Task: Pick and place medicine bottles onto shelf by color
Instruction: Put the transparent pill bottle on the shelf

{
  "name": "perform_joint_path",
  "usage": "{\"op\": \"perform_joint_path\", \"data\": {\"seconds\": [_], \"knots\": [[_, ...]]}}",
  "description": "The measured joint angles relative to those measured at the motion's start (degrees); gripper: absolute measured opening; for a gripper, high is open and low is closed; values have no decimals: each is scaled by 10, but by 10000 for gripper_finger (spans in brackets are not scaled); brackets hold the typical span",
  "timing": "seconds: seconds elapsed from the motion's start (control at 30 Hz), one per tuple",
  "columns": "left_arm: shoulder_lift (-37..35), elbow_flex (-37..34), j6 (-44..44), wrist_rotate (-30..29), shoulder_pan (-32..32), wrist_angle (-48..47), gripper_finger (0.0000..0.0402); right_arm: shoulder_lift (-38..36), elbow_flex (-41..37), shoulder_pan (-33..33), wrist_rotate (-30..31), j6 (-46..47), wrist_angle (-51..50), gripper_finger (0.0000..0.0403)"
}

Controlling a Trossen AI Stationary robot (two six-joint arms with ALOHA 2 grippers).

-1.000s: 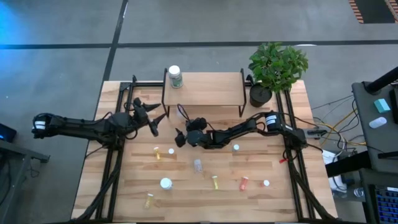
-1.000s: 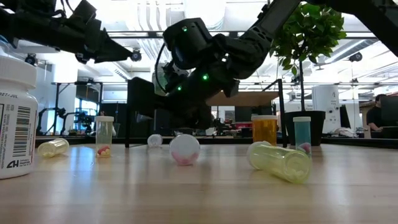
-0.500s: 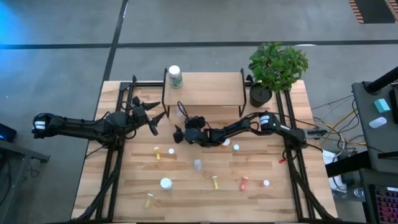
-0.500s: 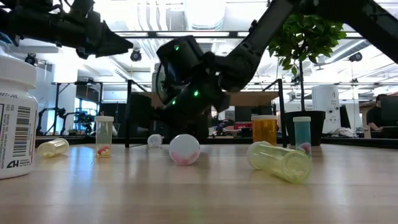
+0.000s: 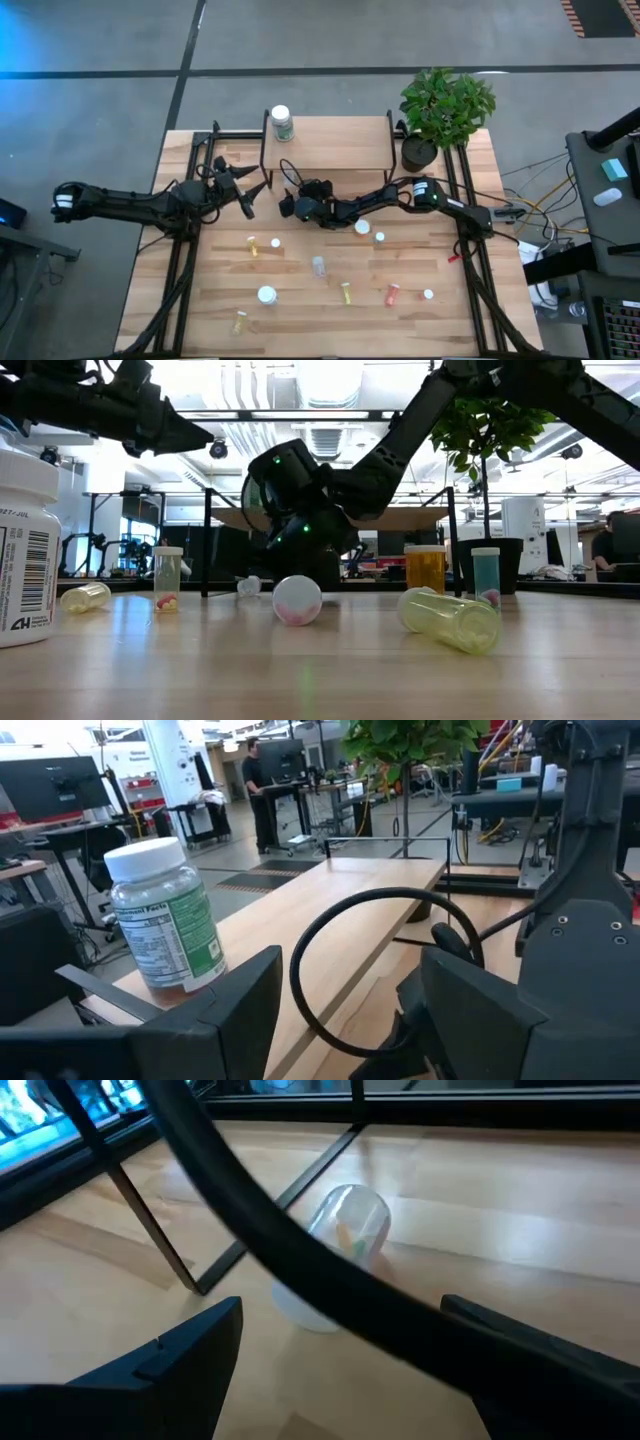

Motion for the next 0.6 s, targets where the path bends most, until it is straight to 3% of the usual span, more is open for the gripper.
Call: {"op": "perform_joint_path", "data": {"seconds": [0.6], "knots": [[0, 0, -1, 1, 0, 0, 221, 0, 0, -6, -22, 1, 0, 329]]}}
